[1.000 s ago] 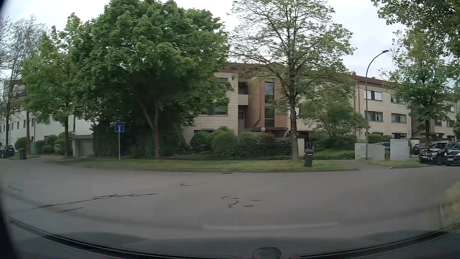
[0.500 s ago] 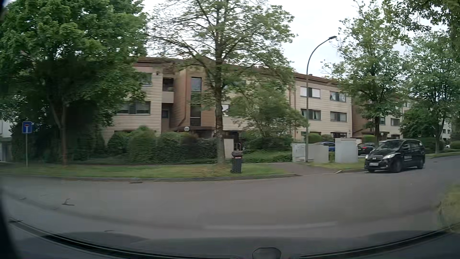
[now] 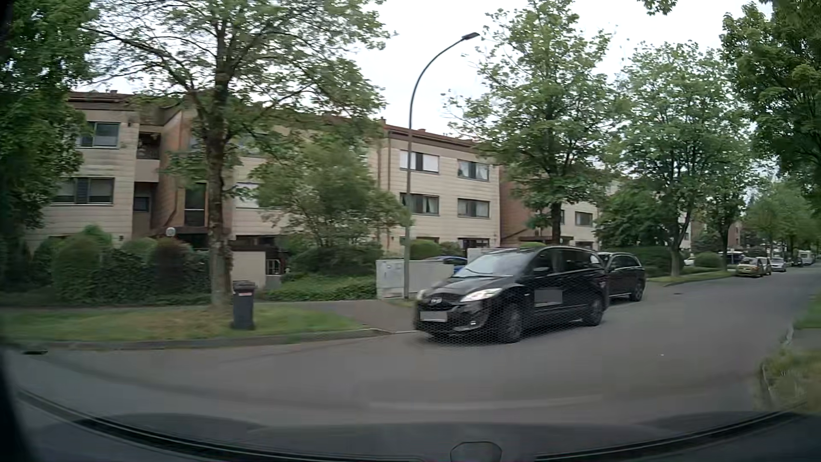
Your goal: Follow the waypoints while adhering to traffic rules and regulations
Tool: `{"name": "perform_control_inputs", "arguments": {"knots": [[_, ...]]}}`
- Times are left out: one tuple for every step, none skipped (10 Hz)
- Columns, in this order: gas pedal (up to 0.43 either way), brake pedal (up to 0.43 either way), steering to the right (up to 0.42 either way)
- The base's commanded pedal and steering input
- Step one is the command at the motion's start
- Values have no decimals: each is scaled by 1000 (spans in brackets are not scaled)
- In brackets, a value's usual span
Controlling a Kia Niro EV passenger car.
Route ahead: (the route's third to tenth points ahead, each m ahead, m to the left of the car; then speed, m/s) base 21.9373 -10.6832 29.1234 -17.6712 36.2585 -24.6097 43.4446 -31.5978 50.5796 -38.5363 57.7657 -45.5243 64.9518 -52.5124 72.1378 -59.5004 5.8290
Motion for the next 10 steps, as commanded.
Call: {"name": "perform_control_inputs", "arguments": {"knots": [[98, 0, 383], [98, 0, 383], [110, 0, 382], [118, 0, 381], [118, 0, 377], [138, 0, 368], [157, 0, 356], [169, 0, 346], [177, 0, 331], [177, 0, 309]]}}
